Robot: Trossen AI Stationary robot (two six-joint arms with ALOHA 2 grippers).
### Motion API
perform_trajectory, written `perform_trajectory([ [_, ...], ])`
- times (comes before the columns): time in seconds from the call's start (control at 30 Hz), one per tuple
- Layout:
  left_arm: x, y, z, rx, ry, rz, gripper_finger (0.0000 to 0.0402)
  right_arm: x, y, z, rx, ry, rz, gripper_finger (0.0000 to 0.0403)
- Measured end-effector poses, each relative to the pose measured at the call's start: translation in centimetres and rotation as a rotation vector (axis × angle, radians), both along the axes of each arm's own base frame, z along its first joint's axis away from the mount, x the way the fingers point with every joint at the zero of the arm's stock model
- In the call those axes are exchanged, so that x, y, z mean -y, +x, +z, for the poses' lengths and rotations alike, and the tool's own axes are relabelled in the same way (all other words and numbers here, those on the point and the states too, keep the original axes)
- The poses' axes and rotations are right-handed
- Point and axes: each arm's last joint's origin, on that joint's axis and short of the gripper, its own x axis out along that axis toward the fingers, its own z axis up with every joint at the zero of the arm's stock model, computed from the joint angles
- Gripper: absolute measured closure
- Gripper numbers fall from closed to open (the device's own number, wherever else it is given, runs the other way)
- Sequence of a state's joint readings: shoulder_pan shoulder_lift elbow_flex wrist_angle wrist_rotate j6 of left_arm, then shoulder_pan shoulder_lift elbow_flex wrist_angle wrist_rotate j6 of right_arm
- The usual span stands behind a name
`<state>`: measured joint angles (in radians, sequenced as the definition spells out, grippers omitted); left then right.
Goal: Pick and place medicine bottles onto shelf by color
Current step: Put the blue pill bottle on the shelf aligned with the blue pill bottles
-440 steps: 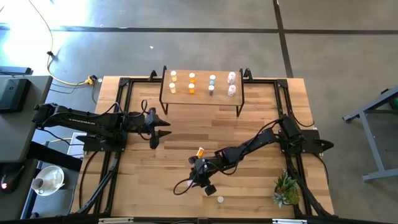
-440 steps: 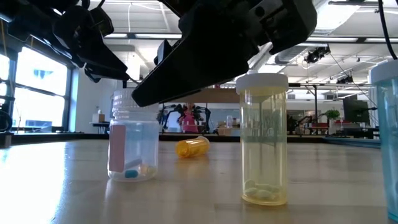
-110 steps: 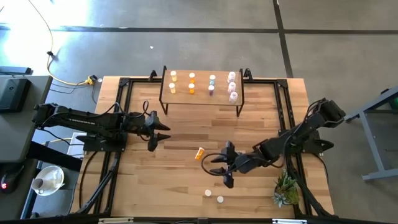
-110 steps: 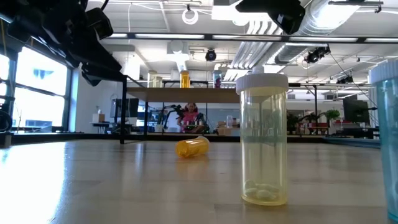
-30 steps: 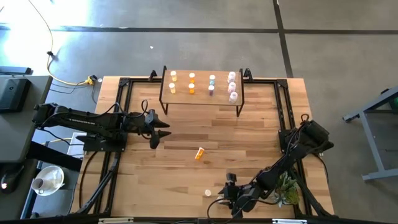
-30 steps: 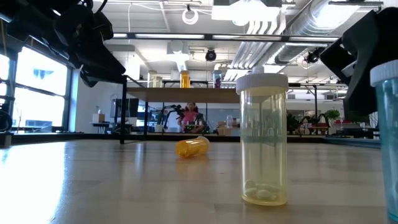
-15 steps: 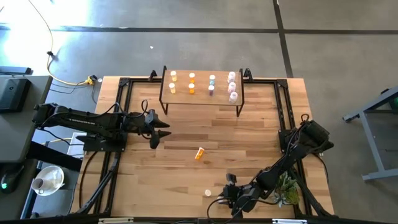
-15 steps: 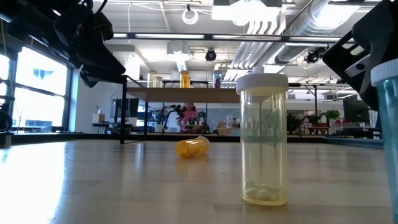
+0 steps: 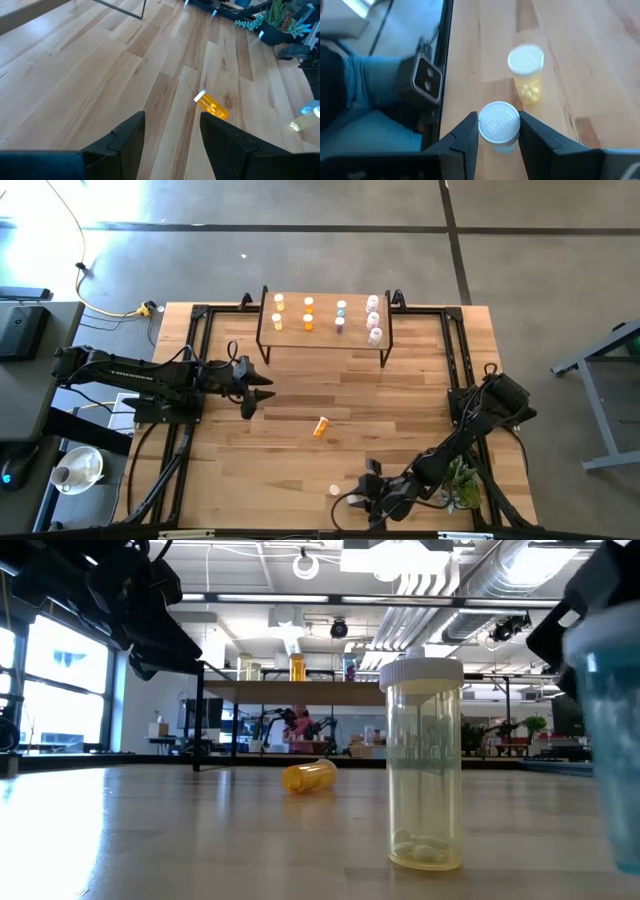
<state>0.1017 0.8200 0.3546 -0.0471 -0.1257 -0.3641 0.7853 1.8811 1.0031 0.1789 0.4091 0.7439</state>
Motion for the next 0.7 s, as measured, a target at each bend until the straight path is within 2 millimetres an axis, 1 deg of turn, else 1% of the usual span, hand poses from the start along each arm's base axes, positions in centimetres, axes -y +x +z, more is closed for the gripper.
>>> perform_trajectory([
  [0.13,0.0,0.0,0.0,0.0,0.0,0.0,0.022,0.0,0.2,0.7,0.024,0.032,-0.022,0.0299],
  [0.2,0.0,0.0,0.0,0.0,-0.003,-0.005,0.022,0.0,0.4,1.4,0.03,0.058,-0.038,0.0299],
  [0.33,0.0,0.0,0.0,0.0,-0.007,-0.012,0.022,-0.1,0.6,3.7,0.066,0.089,-0.046,0.0299],
  [0.43,0.0,0.0,0.0,0.0,-0.006,-0.012,0.022,0.3,0.9,5.9,0.125,0.056,-0.055,0.0299],
  [0.57,0.0,0.0,0.0,0.0,-0.006,-0.011,0.022,1.6,1.9,9.1,0.217,-0.03,-0.073,0.0299],
  [0.7,0.0,0.0,0.0,-0.006,0.018,-0.026,0.022,3.8,2.9,11.6,0.253,-0.167,-0.096,0.0299],
])
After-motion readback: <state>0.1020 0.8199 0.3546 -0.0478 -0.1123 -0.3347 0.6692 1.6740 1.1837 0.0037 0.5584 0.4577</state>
